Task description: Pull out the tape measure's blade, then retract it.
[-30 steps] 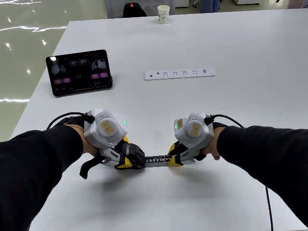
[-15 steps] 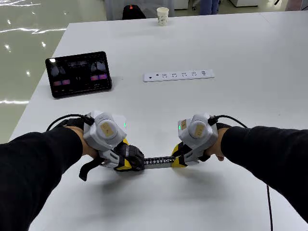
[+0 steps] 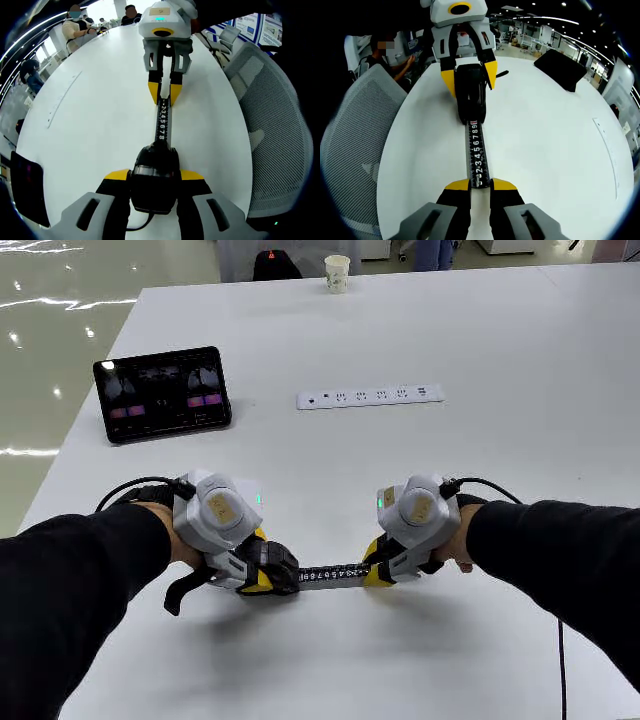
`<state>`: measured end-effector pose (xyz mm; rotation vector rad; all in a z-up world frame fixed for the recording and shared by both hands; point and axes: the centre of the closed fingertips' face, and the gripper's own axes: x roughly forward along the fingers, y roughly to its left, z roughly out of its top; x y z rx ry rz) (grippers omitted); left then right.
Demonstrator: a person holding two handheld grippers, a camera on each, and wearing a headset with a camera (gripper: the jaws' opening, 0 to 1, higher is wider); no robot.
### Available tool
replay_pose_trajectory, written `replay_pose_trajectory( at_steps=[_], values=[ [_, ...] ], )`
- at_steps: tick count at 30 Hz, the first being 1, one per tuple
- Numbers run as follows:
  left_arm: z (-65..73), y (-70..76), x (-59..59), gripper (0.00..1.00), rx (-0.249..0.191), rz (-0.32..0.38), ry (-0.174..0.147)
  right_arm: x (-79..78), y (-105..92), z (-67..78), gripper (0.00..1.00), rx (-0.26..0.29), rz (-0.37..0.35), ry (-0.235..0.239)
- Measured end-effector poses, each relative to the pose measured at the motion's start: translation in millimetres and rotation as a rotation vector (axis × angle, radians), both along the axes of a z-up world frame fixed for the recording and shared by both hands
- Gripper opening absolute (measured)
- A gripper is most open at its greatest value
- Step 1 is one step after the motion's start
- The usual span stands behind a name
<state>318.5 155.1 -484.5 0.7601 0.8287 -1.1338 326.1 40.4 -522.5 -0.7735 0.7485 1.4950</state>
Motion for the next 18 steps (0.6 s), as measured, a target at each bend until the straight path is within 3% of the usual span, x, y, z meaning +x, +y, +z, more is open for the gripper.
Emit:
replay_pose_trajectory(
  at_steps=[18],
  values=[
    [0.5, -0.6, -1.1, 0.3, -0.001, -0.001, -0.002, 0.3, -13.3, -0.4, 0.1, -0.008, -0.014, 0.007]
  ],
)
